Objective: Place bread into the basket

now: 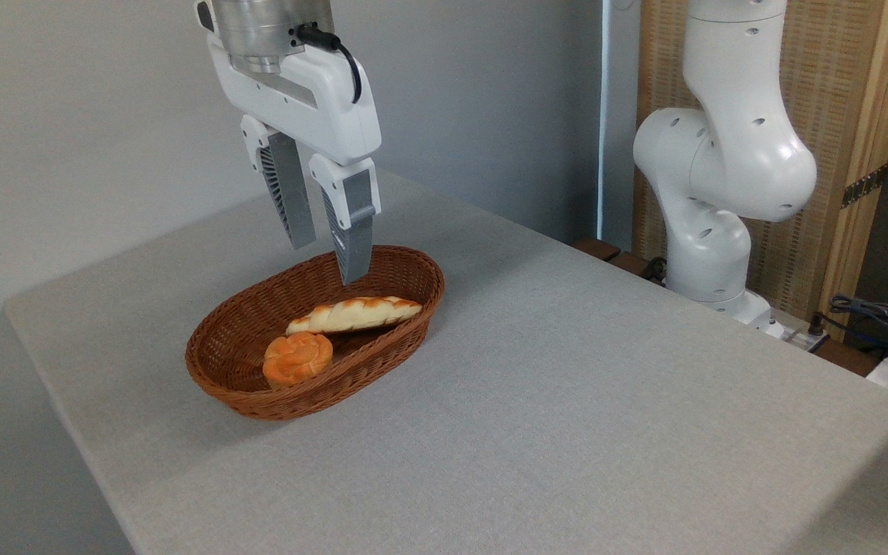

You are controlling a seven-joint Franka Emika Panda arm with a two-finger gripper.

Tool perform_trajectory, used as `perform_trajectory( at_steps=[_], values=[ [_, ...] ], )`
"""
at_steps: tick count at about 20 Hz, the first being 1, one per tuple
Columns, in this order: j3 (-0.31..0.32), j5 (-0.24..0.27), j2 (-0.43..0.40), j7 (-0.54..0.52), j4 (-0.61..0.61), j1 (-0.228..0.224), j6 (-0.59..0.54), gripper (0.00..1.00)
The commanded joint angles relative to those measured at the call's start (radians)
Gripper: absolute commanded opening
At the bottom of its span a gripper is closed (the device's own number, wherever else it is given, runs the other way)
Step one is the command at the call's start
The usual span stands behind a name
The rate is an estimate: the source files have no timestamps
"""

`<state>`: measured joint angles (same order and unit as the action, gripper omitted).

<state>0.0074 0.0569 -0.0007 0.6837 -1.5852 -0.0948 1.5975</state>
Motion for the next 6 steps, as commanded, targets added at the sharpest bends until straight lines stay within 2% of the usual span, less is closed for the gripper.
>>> perform_trajectory(
  at_steps=[1, 6],
  values=[
    [0.002, -0.023, 0.008, 0.010, 0.027, -0.008, -0.031, 1.00],
    [0.009, -0.022, 0.007, 0.013, 0.027, -0.008, -0.031, 1.00]
  ],
)
